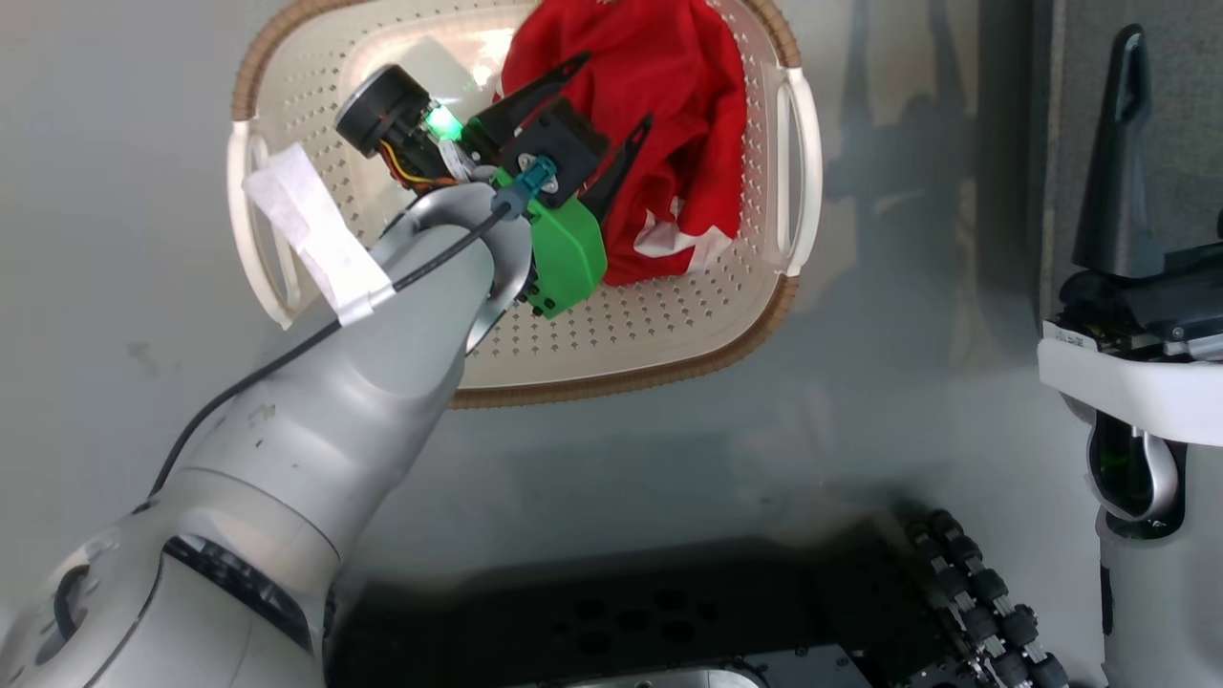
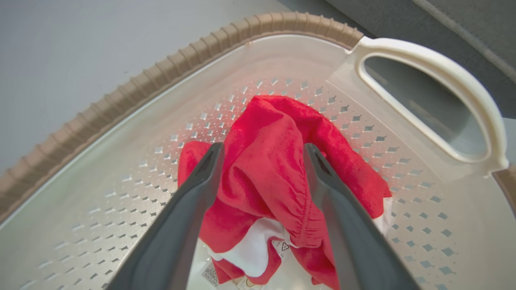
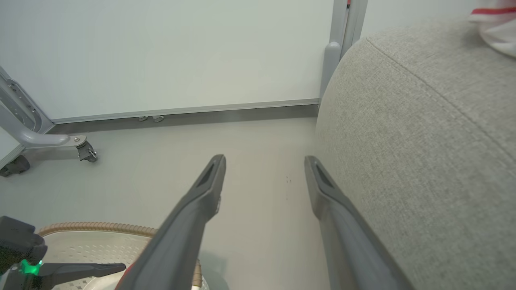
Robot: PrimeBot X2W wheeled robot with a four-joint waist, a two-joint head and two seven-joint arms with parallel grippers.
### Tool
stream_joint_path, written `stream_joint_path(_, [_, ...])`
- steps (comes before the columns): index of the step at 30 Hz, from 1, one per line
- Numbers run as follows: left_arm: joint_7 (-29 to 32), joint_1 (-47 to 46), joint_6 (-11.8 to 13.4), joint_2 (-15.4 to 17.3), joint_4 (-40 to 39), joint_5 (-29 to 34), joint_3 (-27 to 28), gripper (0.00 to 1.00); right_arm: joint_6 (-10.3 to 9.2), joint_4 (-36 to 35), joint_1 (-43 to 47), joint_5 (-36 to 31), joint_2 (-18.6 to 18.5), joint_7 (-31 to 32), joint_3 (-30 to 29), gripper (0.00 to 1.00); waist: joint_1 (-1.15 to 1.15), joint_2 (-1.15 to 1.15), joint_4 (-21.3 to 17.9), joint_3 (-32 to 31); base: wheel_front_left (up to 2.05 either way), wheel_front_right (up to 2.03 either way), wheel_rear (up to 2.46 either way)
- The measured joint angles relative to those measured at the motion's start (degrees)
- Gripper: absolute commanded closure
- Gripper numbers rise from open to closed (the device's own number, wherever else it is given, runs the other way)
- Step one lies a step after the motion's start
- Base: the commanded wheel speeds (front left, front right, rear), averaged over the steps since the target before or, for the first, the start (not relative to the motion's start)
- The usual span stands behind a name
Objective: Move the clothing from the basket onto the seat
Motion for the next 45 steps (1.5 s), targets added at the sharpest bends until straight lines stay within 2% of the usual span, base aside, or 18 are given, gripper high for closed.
stream_joint_path(7, [0.01, -3.41, 0.00, 0.07, 6.33, -2.63, -2.50, 0.00, 0.00, -1.42, 0.51, -0.49, -0.01, 0.00, 1.83, 0.00, 0.00, 0.00, -0.84, 3.11, 0.00, 0.00, 0.00])
stream_joint_path(14, [0.00, -4.86, 0.00, 0.05, 9.25, -3.79, -2.93, 0.00, 0.00, -2.70, 1.30, -2.47, -0.01, 0.00, 4.78, 0.00, -0.01, 0.00, -2.34, 3.80, 0.00, 0.00, 0.00])
stream_joint_path(22, [0.01, -4.96, 0.00, 0.05, 11.58, -7.26, -5.35, 0.00, 0.00, -3.10, 2.66, -2.85, -0.01, 0.00, 5.54, 0.00, -0.01, 0.00, -3.92, 4.30, 0.00, 0.00, 0.00])
stream_joint_path(23, [0.01, -4.97, 0.00, 0.04, 11.80, -7.60, -5.80, 0.65, 0.00, -3.16, 2.77, -2.78, -0.01, 0.00, 5.52, 0.00, -0.01, 0.00, -4.05, 4.34, 0.00, 0.00, 0.00])
stream_joint_path(24, [0.01, -5.02, 0.00, 0.02, 12.02, -7.99, -6.25, 0.96, 0.00, -3.23, 2.89, -2.77, -0.02, 0.00, 5.48, 0.00, -0.01, 0.00, -4.14, 4.38, 0.00, 0.00, 0.00])
stream_joint_path(25, [0.01, -5.09, 0.00, 0.01, 12.18, -8.34, -6.65, 1.00, 0.00, -3.25, 3.00, -2.69, -0.02, 0.00, 5.48, 0.00, -0.01, 0.00, -4.19, 4.41, 0.00, 0.00, 0.00])
stream_joint_path(35, [0.14, -6.31, 0.00, 0.05, 12.47, -10.20, -10.06, 1.00, 0.00, -2.93, 1.72, -2.53, -0.01, 0.00, 5.41, 0.00, -0.01, 0.00, -3.78, 4.29, 0.00, 0.00, 0.00])
stream_joint_path(39, [0.09, -6.30, 0.02, 0.34, 9.04, -9.81, -9.01, 1.00, 0.00, -2.46, 0.16, -3.16, 0.00, 0.00, 5.44, 0.00, -0.01, 0.00, -3.01, 4.01, 0.00, 0.00, 0.00])
stream_joint_path(45, [0.00, -2.17, 1.70, 2.12, 1.43, -8.00, -4.99, 1.00, 0.00, -0.76, -1.77, -3.97, 0.01, 0.00, 5.28, 0.00, -0.01, 0.00, -1.46, 2.58, 0.00, 0.00, 0.00])
